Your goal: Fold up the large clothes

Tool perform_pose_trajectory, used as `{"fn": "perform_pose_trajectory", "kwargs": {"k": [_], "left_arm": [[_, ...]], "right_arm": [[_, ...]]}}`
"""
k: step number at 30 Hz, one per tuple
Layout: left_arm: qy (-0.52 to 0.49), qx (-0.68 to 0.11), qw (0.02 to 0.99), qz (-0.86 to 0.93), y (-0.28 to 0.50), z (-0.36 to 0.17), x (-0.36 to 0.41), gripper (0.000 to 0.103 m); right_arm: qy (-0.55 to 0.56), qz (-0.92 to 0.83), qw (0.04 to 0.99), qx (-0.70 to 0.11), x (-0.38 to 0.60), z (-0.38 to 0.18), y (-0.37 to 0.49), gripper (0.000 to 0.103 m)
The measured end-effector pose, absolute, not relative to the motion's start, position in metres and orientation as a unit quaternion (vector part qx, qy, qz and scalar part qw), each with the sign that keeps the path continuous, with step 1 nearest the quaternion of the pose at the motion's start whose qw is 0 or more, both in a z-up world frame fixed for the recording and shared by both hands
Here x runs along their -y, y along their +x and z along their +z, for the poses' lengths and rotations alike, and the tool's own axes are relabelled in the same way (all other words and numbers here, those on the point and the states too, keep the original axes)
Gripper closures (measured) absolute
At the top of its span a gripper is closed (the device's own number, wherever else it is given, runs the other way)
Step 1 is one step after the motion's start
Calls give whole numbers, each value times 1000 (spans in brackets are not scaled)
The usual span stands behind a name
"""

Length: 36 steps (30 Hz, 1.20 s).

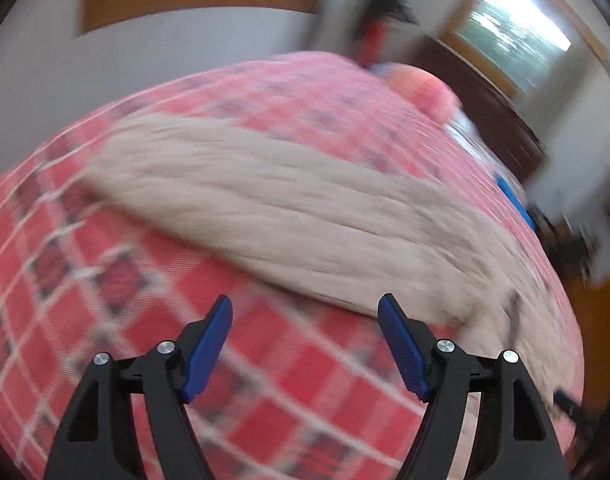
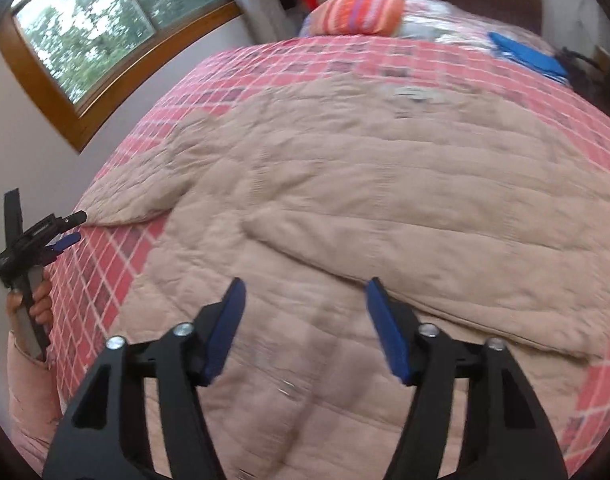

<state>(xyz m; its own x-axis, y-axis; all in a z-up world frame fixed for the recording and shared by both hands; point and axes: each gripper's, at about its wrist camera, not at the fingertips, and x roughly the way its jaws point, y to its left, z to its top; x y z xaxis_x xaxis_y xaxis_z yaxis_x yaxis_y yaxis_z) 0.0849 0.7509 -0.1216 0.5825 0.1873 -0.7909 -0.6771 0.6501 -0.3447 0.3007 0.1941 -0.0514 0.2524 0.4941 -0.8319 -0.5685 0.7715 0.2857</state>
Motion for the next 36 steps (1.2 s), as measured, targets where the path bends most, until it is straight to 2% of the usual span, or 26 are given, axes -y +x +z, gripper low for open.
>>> {"fn": "perform_pose_trajectory", "kwargs": {"k": [5, 6, 10, 14, 16, 18, 20, 21, 25, 30, 36], "left_arm": [[-384, -356, 794, 311, 63, -138, -816, 28], [-396, -350, 790, 310, 63, -141, -826, 28], [-429, -341, 777, 308, 72, -151, -850, 29], [-459, -330, 765, 309, 76, -164, -864, 30], [-452, -327, 765, 322, 78, -163, -866, 41], [-442, -331, 761, 341, 79, -162, -868, 68], [-450, -324, 760, 339, 75, -162, -873, 86], [-459, -318, 760, 333, 72, -163, -874, 92], [-452, -306, 770, 330, 68, -156, -869, 97], [-433, -288, 794, 316, 74, -136, -850, 98], [-339, -288, 868, 222, 114, -82, -770, 99]], "right_arm": [[-46, 352, 773, -526, -233, -63, 307, 61], [-48, 353, 770, -529, -239, -66, 309, 67], [-56, 343, 765, -543, -252, -78, 318, 79], [-55, 331, 757, -561, -258, -98, 327, 83], [-56, 328, 754, -567, -259, -107, 330, 85], [-61, 328, 755, -565, -260, -110, 330, 87], [-63, 329, 754, -565, -260, -111, 330, 87], [-62, 331, 753, -565, -260, -111, 330, 87], [-46, 336, 749, -570, -255, -113, 333, 87], [-47, 334, 750, -569, -256, -112, 333, 87], [-46, 334, 750, -569, -256, -113, 334, 87]]}}
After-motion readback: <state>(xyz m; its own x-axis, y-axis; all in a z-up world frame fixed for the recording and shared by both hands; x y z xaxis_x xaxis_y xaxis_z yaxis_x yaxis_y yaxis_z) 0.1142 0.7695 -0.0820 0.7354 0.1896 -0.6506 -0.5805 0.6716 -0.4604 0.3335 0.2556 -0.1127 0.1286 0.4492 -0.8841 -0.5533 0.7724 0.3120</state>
